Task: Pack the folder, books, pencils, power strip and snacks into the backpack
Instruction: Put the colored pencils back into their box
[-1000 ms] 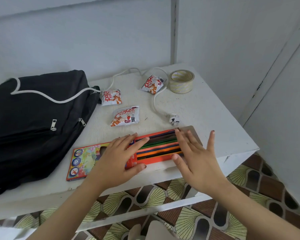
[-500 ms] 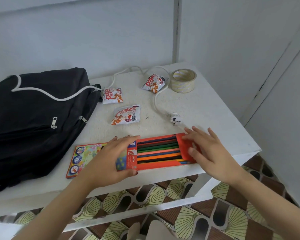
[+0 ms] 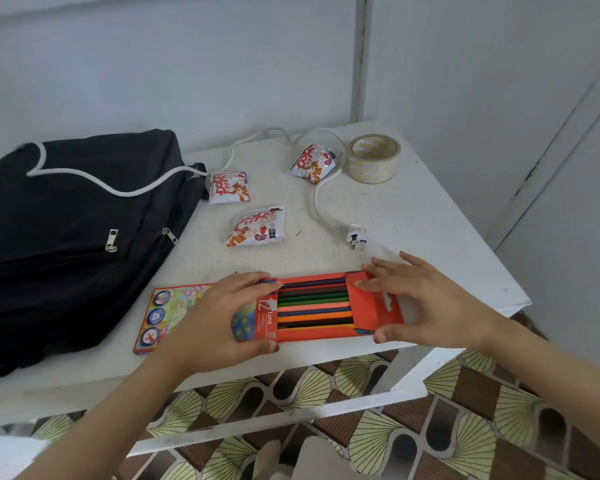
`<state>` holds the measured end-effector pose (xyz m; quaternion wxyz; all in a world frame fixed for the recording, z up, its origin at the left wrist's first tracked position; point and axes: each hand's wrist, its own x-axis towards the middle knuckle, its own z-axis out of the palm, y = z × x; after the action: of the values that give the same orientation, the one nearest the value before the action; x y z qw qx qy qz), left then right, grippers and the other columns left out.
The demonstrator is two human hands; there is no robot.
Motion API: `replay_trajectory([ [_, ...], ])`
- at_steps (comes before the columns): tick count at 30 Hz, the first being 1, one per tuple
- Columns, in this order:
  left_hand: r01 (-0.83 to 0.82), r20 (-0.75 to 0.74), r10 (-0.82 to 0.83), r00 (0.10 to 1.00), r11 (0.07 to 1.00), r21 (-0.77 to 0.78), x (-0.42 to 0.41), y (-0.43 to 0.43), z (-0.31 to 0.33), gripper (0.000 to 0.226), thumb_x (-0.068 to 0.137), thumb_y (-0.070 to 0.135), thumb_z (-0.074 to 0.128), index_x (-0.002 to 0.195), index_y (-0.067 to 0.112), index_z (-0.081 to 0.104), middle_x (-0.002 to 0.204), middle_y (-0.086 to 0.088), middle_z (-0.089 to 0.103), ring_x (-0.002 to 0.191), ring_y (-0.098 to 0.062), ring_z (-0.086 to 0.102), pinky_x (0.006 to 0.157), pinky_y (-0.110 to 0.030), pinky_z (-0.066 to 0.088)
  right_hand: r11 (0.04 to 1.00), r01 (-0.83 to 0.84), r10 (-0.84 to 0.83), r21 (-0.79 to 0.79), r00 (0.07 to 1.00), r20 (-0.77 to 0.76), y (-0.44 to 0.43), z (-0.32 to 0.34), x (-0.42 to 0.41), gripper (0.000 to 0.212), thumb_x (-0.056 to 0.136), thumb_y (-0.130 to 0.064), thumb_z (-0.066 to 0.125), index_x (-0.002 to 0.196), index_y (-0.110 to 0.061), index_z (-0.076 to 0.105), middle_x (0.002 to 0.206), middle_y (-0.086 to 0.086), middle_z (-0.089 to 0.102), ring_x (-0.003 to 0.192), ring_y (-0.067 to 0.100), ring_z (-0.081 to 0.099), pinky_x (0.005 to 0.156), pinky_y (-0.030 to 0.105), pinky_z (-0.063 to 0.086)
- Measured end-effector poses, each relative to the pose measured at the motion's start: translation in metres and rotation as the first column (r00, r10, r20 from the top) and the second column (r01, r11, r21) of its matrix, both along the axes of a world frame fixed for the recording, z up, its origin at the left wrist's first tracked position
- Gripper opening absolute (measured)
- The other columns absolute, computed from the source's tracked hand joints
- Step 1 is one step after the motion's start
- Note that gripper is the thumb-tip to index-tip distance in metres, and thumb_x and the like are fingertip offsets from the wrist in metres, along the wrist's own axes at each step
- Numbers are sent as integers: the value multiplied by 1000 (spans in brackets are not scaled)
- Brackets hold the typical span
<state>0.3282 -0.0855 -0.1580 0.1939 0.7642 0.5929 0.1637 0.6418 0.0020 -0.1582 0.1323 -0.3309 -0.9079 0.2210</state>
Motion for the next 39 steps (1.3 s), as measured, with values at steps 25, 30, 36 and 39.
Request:
replay_trajectory([
  [25, 52, 1, -52, 999, 996, -69, 37, 12, 10, 97, 63, 69, 67, 141, 48, 13, 141, 25, 22, 133, 6, 9, 111, -22, 7, 996, -61, 61, 60, 998, -4, -10, -1, -49, 84, 68, -78, 50, 135, -28, 49, 142, 3, 47, 135, 9, 35, 111, 28, 19],
  [30, -30, -42, 27, 999, 997, -64, 5, 4, 9, 93, 56, 81, 57, 137, 52, 21, 152, 13, 23, 139, 0, 10, 112, -25, -2, 998, -60, 59, -11, 997, -58, -9, -1, -42, 80, 68, -71, 59, 135, -30, 46, 143, -8, 45, 130, -8, 26, 108, 10, 10],
  [36, -80, 24, 80, 997, 996, 25, -2, -5, 2, 83, 56, 75, 58, 131, 40, 45, 138, 26, 33, 125, 19, 16, 107, -17, 8, 997, -58, 56, -49, 998, -41, -9, -3, -46, 76, 67, -73, 55, 133, -35, 48, 147, -12, 38, 132, -12, 23, 110, 14, 4],
  [39, -101, 16, 100, 995, 995, 22, 0, -6, 2, 82, 56, 73, 58, 130, 38, 48, 139, 23, 36, 128, 6, 22, 104, -20, 15, 996, -62, 60, -61, 997, -48, -10, -2, -52, 76, 66, -71, 58, 131, -34, 50, 146, -11, 40, 131, -13, 23, 111, 14, 6],
])
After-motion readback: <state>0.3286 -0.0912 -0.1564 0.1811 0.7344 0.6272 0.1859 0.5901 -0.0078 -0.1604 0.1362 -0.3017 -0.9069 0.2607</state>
